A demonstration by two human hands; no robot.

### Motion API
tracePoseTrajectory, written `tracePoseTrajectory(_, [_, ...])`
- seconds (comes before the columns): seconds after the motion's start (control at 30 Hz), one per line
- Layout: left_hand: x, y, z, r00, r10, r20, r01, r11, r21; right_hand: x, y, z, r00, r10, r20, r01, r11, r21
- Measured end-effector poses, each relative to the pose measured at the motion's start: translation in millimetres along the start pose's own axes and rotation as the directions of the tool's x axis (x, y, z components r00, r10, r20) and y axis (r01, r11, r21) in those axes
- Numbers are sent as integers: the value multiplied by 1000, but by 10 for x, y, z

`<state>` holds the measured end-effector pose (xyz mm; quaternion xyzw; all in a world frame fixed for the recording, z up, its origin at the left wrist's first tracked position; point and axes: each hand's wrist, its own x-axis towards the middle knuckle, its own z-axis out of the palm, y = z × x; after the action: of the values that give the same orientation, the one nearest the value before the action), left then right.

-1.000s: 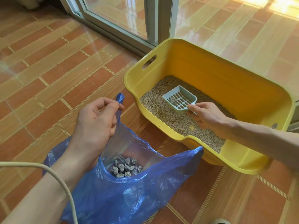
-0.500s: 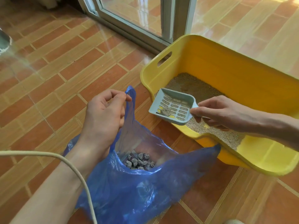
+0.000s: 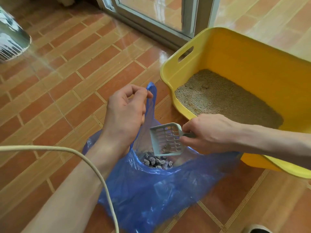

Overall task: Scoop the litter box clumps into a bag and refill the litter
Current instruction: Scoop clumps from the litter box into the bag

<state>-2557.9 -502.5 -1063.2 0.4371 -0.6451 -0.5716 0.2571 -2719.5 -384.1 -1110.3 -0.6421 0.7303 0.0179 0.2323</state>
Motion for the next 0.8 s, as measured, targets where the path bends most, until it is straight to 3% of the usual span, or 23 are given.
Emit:
tracePoseTrajectory(0.13, [-17,9,-3,1000,0,3,0,1000,-1,82,-104,218,991,-86,-103,66,980,-190])
tracePoseTrajectory(0.37, [-22,-3,2,1000,12,0,-12,1000,27,85,-195,424,958,-247,-144,164,888,-430])
tracePoseTrajectory(0.67, [12,-28,43,1000,6,2,-6,1000,21,36,-86,357,964,-198,-179,114,911,-395])
tracePoseTrajectory(0.8, [30,-48,66,1000,22,15,-23,999,39,-82,17,144,948,-123,-293,33,955,-296])
